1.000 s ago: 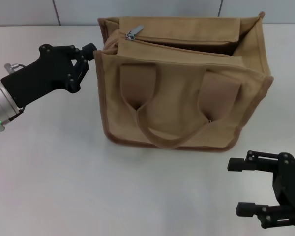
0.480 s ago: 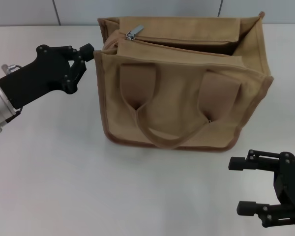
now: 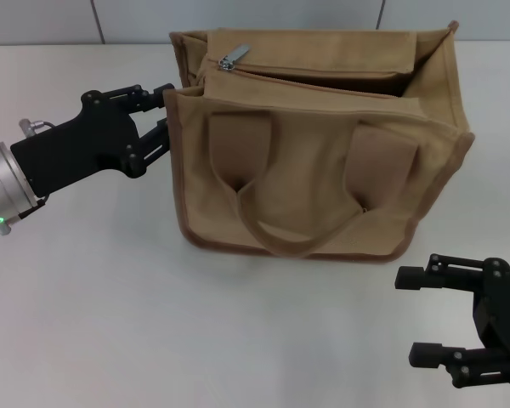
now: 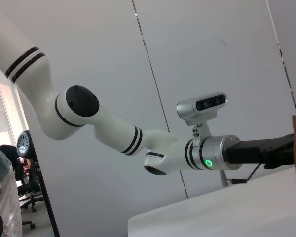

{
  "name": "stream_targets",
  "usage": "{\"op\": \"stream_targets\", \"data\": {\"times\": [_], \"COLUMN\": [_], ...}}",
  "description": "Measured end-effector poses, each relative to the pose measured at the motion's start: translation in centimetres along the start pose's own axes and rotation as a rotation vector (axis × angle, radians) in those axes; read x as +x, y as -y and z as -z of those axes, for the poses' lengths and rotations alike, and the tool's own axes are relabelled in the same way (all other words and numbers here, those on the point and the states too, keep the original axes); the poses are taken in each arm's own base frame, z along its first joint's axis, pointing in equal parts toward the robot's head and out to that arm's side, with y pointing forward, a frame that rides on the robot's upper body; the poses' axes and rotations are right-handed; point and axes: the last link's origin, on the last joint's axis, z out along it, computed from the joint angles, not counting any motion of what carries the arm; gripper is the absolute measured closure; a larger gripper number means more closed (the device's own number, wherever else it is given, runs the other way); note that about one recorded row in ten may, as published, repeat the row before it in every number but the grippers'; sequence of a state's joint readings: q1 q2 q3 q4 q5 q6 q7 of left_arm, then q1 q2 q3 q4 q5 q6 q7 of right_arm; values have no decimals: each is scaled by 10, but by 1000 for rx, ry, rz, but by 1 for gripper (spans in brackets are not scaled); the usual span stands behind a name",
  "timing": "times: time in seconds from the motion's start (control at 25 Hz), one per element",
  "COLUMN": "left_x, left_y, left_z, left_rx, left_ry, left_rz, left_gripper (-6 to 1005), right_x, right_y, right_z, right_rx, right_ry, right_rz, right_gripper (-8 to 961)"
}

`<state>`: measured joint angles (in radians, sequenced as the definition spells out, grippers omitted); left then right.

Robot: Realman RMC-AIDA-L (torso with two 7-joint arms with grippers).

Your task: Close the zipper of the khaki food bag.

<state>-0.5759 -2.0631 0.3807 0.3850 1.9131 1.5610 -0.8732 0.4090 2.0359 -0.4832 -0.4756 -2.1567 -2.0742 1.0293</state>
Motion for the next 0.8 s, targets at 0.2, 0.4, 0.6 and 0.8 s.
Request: {"op": "stream_targets", "data": {"times": [0.2,0.4,0.6,0.8], "left_x": [1,3,5,7], "left_y": [1,4,4,5], "left_z": [0,2,0,-5], "left_rx": [5,14,-14,-28], "left_ry": [-3,-2,20,33], "left_rz": [1,-10,-22,-21], "left_gripper": [626,520,278,198], "right_x": [0,1,1,1], "right_y": [0,0,-1,-1], "right_z": [0,0,0,0], "right_rx": [1,1,1,0], "right_ry": [0,1,1,1], "right_rz": [0,-2,-2,-2], "right_gripper": [166,166,166,166]}}
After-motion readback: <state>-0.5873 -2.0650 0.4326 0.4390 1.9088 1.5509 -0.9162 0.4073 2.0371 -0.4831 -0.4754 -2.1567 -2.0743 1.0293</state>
